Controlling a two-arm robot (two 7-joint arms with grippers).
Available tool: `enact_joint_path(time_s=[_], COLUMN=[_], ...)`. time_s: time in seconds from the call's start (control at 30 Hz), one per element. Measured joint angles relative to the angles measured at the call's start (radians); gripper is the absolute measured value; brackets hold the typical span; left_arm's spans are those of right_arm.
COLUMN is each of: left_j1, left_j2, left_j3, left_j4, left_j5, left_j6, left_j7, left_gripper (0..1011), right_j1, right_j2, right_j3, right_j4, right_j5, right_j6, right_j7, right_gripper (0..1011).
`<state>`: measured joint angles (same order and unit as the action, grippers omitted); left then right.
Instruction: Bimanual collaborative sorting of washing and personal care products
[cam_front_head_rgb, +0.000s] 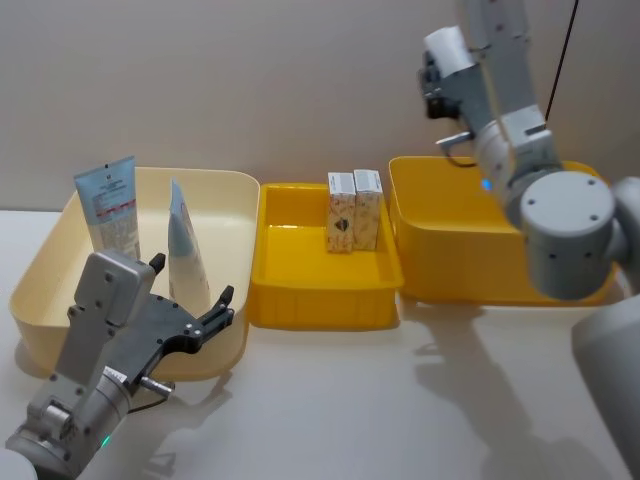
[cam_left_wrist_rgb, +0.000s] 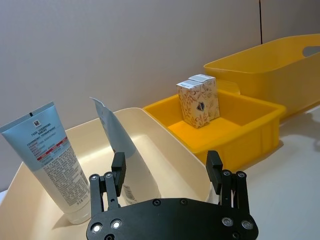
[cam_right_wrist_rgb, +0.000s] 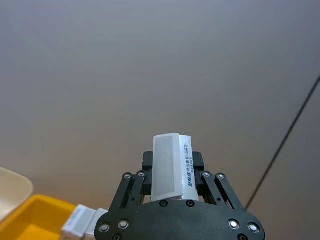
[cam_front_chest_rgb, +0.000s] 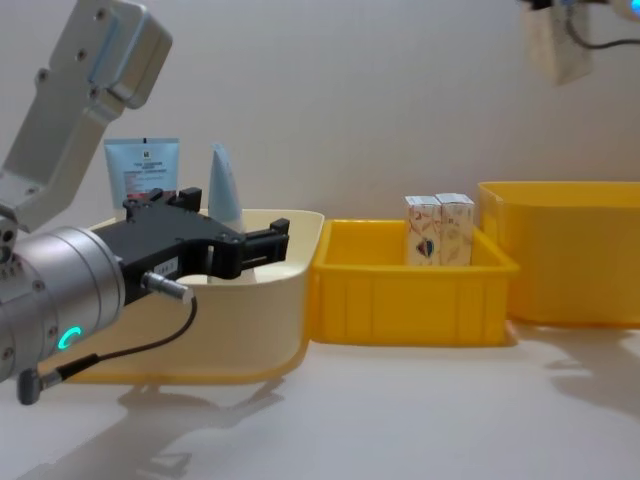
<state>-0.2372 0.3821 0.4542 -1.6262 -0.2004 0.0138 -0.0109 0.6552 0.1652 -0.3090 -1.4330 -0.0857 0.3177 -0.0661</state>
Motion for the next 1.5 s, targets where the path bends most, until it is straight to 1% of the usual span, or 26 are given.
enact_joint_path(time_s=[0.07, 0.27, 0.37, 0.4, 0.43, 0.53, 0.63, 0.67, 0.8, 0.83, 0.9, 0.93, 1.0, 1.13, 1.17, 1.2, 1.23, 1.33, 1.43, 1.47, 1.5], left_j1=[0.0, 0.0, 0.0, 0.0, 0.0, 0.0, 0.0, 0.0, 0.0, 0.0, 0.0, 0.0, 0.0, 0.0, 0.0, 0.0, 0.0, 0.0, 0.0, 0.0, 0.0], left_j2=[0.0, 0.0, 0.0, 0.0, 0.0, 0.0, 0.0, 0.0, 0.0, 0.0, 0.0, 0.0, 0.0, 0.0, 0.0, 0.0, 0.0, 0.0, 0.0, 0.0, 0.0], left_j3=[0.0, 0.0, 0.0, 0.0, 0.0, 0.0, 0.0, 0.0, 0.0, 0.0, 0.0, 0.0, 0.0, 0.0, 0.0, 0.0, 0.0, 0.0, 0.0, 0.0, 0.0], left_j4=[0.0, 0.0, 0.0, 0.0, 0.0, 0.0, 0.0, 0.0, 0.0, 0.0, 0.0, 0.0, 0.0, 0.0, 0.0, 0.0, 0.0, 0.0, 0.0, 0.0, 0.0], left_j5=[0.0, 0.0, 0.0, 0.0, 0.0, 0.0, 0.0, 0.0, 0.0, 0.0, 0.0, 0.0, 0.0, 0.0, 0.0, 0.0, 0.0, 0.0, 0.0, 0.0, 0.0], left_j6=[0.0, 0.0, 0.0, 0.0, 0.0, 0.0, 0.0, 0.0, 0.0, 0.0, 0.0, 0.0, 0.0, 0.0, 0.0, 0.0, 0.0, 0.0, 0.0, 0.0, 0.0], left_j7=[0.0, 0.0, 0.0, 0.0, 0.0, 0.0, 0.0, 0.0, 0.0, 0.0, 0.0, 0.0, 0.0, 0.0, 0.0, 0.0, 0.0, 0.0, 0.0, 0.0, 0.0], left_gripper=[1002, 1002, 1002, 1002, 1002, 1001, 1002, 1002, 1002, 1002, 1002, 1002, 1002, 1002, 1002, 1002, 1002, 1002, 1002, 1002, 1002], right_j1=[0.003, 0.009, 0.013, 0.016, 0.016, 0.025, 0.032, 0.038, 0.052, 0.06, 0.066, 0.074, 0.081, 0.094, 0.096, 0.098, 0.1, 0.108, 0.111, 0.112, 0.113], right_j2=[0.018, 0.048, 0.06, 0.064, 0.064, 0.065, 0.063, 0.059, 0.048, 0.042, 0.037, 0.031, 0.026, 0.015, 0.013, 0.012, 0.011, 0.005, 0.003, 0.002, 0.0], right_j3=[0.012, 0.033, 0.044, 0.05, 0.05, 0.064, 0.072, 0.079, 0.094, 0.1, 0.105, 0.11, 0.115, 0.125, 0.126, 0.128, 0.129, 0.134, 0.136, 0.137, 0.138], right_j4=[-0.001, 0.018, 0.048, 0.069, 0.069, 0.119, 0.148, 0.172, 0.224, 0.249, 0.271, 0.295, 0.314, 0.359, 0.366, 0.373, 0.377, 0.4, 0.411, 0.414, 0.419], right_j5=[-0.02, -0.055, -0.07, -0.075, -0.075, -0.08, -0.079, -0.077, -0.062, -0.056, -0.048, -0.042, -0.037, -0.024, -0.022, -0.021, -0.019, -0.013, -0.01, -0.009, -0.008], right_j6=[-0.006, -0.017, -0.026, -0.03, -0.03, -0.04, -0.046, -0.05, -0.06, -0.065, -0.071, -0.076, -0.081, -0.091, -0.092, -0.093, -0.094, -0.1, -0.102, -0.103, -0.104], right_j7=[-0.017, -0.047, -0.063, -0.07, -0.07, -0.08, -0.082, -0.082, -0.079, -0.075, -0.07, -0.065, -0.061, -0.051, -0.05, -0.049, -0.048, -0.042, -0.04, -0.04, -0.039], right_gripper=[438, 438, 438, 436, 436, 438, 438, 438, 438, 438, 466, 502, 583, 697, 740, 752, 807, 867, 948, 991, 1001])
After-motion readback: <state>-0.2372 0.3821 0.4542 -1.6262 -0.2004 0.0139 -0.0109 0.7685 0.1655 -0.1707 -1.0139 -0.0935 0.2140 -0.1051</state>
